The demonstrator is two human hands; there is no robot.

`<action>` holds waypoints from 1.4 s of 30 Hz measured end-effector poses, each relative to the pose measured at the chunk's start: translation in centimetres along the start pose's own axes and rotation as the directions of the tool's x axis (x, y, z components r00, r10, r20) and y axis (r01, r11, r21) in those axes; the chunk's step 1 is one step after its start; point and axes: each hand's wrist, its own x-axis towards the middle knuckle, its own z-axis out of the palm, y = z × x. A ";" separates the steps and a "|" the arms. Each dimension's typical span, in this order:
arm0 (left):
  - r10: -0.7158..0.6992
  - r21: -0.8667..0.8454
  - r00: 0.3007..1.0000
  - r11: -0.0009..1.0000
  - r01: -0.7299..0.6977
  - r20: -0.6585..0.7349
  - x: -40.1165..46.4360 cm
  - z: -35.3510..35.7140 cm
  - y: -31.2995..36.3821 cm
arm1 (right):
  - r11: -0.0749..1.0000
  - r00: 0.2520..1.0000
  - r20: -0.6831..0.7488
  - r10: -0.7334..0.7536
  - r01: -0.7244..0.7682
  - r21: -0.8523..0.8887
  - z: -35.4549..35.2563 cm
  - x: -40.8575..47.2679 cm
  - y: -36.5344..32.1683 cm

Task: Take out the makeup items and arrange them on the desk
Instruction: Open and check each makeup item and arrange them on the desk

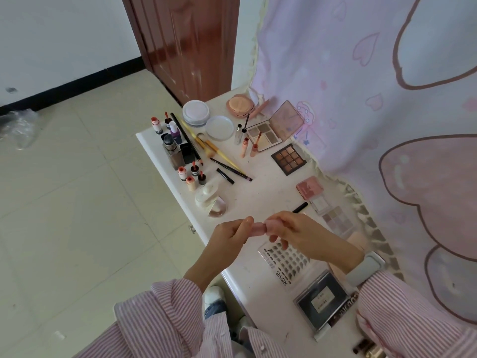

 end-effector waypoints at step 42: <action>-0.147 -0.267 0.957 0.939 0.214 0.251 2.1 -0.4 -0.2 | 0.636 0.780 -0.200 -0.593 0.301 -0.710 -3.0 -0.2 2.1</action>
